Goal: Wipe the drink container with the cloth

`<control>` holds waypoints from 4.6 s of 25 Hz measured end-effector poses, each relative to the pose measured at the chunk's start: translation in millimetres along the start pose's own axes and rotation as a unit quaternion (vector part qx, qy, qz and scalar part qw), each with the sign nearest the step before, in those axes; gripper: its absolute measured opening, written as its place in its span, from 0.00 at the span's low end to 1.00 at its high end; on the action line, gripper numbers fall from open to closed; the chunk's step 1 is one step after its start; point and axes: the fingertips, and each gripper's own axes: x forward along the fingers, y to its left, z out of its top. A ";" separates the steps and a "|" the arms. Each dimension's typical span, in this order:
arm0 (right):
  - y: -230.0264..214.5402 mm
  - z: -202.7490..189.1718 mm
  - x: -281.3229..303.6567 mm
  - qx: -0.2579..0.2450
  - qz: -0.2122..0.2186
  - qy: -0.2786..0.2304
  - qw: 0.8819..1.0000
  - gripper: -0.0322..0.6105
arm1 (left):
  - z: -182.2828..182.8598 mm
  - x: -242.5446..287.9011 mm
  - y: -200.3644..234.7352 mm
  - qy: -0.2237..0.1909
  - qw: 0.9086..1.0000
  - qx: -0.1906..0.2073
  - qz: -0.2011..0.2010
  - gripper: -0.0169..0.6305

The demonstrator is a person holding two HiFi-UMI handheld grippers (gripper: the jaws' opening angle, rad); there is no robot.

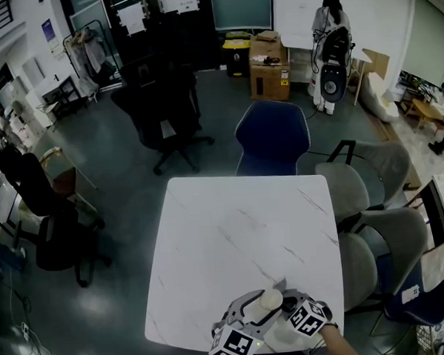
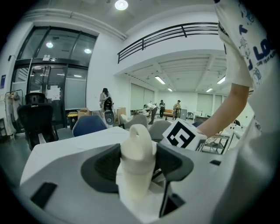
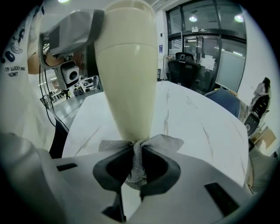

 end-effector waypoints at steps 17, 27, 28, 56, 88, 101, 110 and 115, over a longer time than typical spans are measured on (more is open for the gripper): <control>2.1 21.1 -21.8 -0.017 -0.004 -0.023 1.000 0.12 | -0.4 -5.0 3.2 0.001 0.992 0.042 -0.117 0.42; 0.6 55.3 -61.7 -0.057 -0.014 -0.054 0.997 0.12 | 4.5 -7.1 4.8 0.008 0.979 0.080 -0.189 0.42; 0.6 58.0 -65.1 -0.061 -0.015 -0.057 0.996 0.12 | 4.2 -7.3 4.7 0.009 0.977 0.082 -0.194 0.42; 1.6 64.2 -72.8 -0.115 -0.002 -0.037 0.993 0.12 | 3.6 -7.6 2.9 0.024 0.962 0.110 -0.250 0.42; 6.6 19.3 -13.1 -0.020 -0.008 -0.015 1.000 0.12 | -7.4 0.6 7.1 0.008 0.999 0.012 0.048 0.42; 7.5 10.3 -0.2 -0.008 -0.007 -0.007 1.000 0.12 | -7.0 0.1 8.0 -0.004 0.998 0.009 0.057 0.43; 10.1 19.6 -11.9 -0.027 -0.009 -0.012 1.000 0.12 | -7.0 -1.4 7.9 0.000 0.999 0.032 -0.006 0.43; 10.5 30.4 -23.3 -0.041 -0.012 -0.021 0.999 0.12 | -7.9 -3.5 8.3 -0.003 0.997 0.048 -0.054 0.43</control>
